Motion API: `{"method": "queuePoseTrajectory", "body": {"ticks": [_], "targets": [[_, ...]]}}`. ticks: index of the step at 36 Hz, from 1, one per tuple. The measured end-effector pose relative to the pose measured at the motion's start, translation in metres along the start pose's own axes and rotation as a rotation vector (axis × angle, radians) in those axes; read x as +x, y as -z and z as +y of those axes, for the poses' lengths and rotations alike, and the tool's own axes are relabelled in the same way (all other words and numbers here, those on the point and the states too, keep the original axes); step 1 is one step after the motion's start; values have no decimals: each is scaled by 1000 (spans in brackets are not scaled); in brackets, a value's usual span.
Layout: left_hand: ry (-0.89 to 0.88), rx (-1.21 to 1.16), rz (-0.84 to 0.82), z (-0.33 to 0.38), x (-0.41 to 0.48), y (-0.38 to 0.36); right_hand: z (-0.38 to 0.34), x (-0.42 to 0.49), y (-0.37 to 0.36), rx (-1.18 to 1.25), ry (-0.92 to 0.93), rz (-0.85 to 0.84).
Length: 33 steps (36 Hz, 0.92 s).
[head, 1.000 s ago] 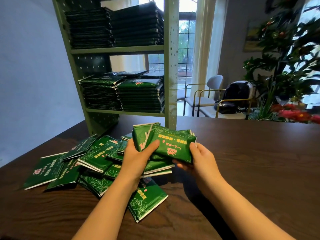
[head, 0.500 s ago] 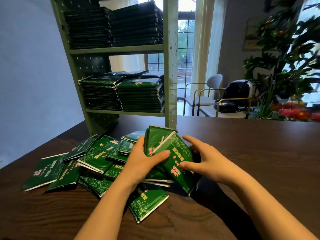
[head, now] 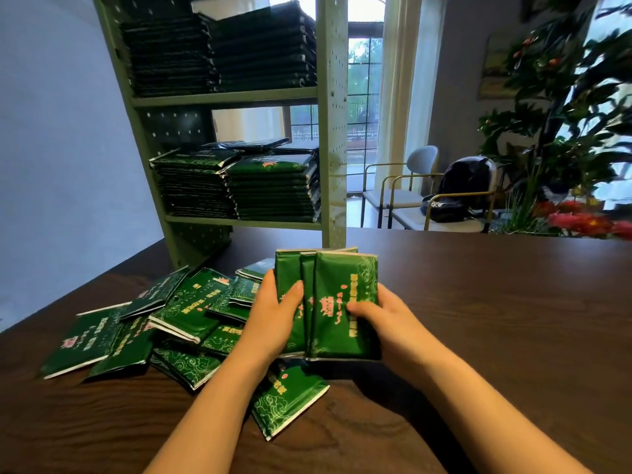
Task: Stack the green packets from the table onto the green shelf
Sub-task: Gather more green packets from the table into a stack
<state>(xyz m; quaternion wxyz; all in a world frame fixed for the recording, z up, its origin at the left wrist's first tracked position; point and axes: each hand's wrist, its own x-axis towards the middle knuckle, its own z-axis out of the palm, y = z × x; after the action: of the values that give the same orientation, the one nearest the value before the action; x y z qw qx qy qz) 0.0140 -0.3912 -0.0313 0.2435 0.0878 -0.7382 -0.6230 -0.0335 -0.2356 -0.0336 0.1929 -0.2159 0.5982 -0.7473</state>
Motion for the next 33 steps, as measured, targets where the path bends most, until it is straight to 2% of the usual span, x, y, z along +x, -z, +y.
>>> {"method": "queuePoseTrajectory", "body": {"ticks": [6, 10, 13, 15, 19, 22, 25, 31, 33], "targets": [[88, -112, -58, 1, -3, -5, 10, -5, -16, -83, 77, 66], [119, -224, -126, -3, -6, -5, 9, -9, -24, -214, 229, 72], [48, -190, -143, 1, -9, -8, 12, -10, -26, -264, 303, 28], [26, -168, -116, -1, -9, -8, 11, -11, -26, -283, 303, -21], [78, -308, -64, 5, -6, -2, 7, -9, -28, -249, 227, -36], [114, -416, 35, 13, -2, 7, 7, -10, -30, -301, 181, -25], [163, -503, 171, 16, 0, 18, 10, -12, -29, -472, 194, -45], [214, -590, 394, 18, 5, 29, 17, -16, -31, -894, 276, -210], [214, -616, 459, 18, 7, 34, 18, -15, -33, -969, 293, -243]]}}
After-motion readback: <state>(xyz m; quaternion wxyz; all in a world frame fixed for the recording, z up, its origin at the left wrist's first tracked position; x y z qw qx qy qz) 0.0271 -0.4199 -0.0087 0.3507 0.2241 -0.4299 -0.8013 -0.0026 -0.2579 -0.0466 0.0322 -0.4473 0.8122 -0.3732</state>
